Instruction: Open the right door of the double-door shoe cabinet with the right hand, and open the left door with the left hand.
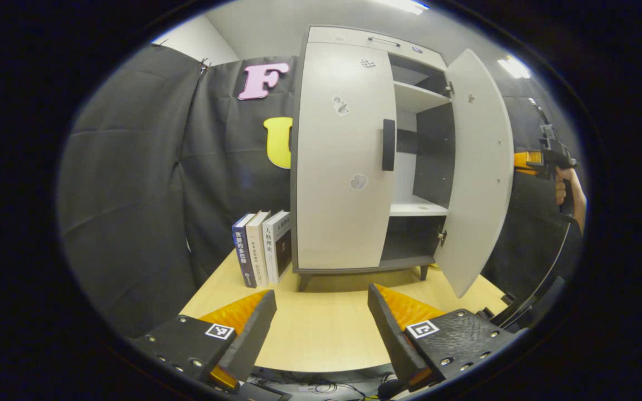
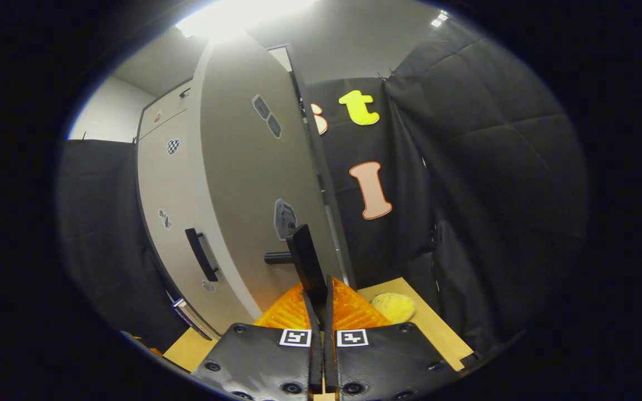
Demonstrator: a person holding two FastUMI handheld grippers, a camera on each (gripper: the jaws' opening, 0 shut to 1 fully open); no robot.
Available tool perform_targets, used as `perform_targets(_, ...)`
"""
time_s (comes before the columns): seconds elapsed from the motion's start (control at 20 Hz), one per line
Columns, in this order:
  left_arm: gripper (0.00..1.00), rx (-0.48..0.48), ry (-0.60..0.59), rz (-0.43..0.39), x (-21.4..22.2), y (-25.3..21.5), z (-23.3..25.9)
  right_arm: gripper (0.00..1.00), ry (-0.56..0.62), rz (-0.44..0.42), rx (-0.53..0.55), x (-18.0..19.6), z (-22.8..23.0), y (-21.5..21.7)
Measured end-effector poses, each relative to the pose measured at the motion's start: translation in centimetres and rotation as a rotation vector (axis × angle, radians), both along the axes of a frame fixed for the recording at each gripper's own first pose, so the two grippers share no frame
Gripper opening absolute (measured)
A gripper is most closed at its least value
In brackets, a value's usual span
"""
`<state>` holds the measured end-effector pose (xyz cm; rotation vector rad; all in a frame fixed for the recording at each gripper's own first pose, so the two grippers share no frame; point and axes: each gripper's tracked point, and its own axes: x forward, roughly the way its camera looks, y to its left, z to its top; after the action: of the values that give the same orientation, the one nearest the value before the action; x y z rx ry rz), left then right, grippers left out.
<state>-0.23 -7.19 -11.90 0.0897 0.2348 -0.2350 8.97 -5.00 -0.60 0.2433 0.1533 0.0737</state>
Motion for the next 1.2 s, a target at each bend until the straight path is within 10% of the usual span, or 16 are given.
perform_targets(1.2,0.95,0.038,0.014,-0.085,7.7,-6.7,3.0,0.02,0.064,-0.061,0.084,-4.6,-2.1,-9.4)
